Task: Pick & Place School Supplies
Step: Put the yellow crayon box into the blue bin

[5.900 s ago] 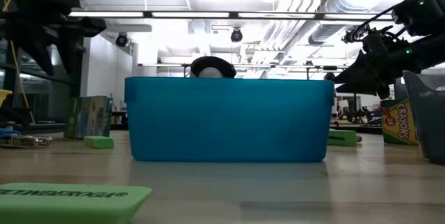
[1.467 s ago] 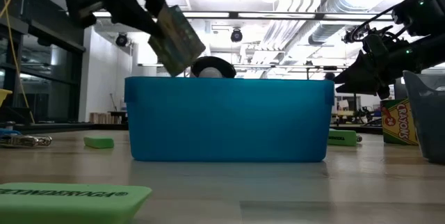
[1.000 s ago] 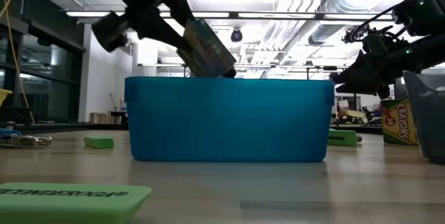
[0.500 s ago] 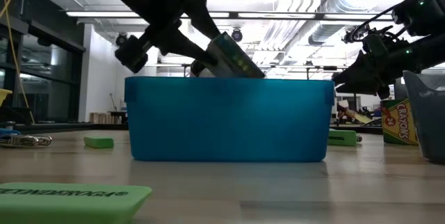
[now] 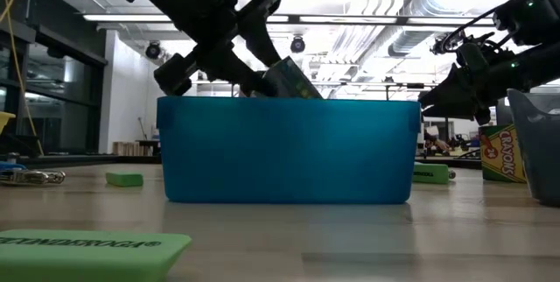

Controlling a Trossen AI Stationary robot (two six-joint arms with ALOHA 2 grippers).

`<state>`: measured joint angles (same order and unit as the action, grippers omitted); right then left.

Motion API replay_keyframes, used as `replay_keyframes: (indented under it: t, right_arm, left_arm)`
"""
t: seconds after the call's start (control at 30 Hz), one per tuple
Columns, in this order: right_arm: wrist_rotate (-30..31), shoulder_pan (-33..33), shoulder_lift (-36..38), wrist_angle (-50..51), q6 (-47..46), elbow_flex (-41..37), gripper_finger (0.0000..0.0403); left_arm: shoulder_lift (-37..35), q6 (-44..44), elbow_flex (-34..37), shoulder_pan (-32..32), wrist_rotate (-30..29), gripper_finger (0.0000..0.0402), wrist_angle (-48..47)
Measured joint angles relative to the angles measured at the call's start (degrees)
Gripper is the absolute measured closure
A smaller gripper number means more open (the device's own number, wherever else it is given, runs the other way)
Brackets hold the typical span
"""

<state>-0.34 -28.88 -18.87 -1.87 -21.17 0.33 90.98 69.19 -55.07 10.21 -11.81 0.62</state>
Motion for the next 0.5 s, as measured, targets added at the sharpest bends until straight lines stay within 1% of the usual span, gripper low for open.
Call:
replay_keyframes:
  t: [0.07, 0.37, 0.5]
  right_arm:
    - [0.0, 0.0, 0.0, 0.0, 0.0, 0.0, 0.0206]
    - [0.0, 0.0, 0.0, 0.0, 0.0, 0.0, 0.0206]
    - [0.0, 0.0, 0.0, 0.0, 0.0, 0.0, 0.0206]
  left_arm:
    - [0.0, -1.5, -0.3, -0.5, 0.0, 0.0301, -1.4]
    - [0.0, -10.3, -4.2, -2.5, -0.1, 0.0301, -14.1]
    - [0.1, -18.1, -4.9, -3.0, -0.7, 0.0301, -15.4]
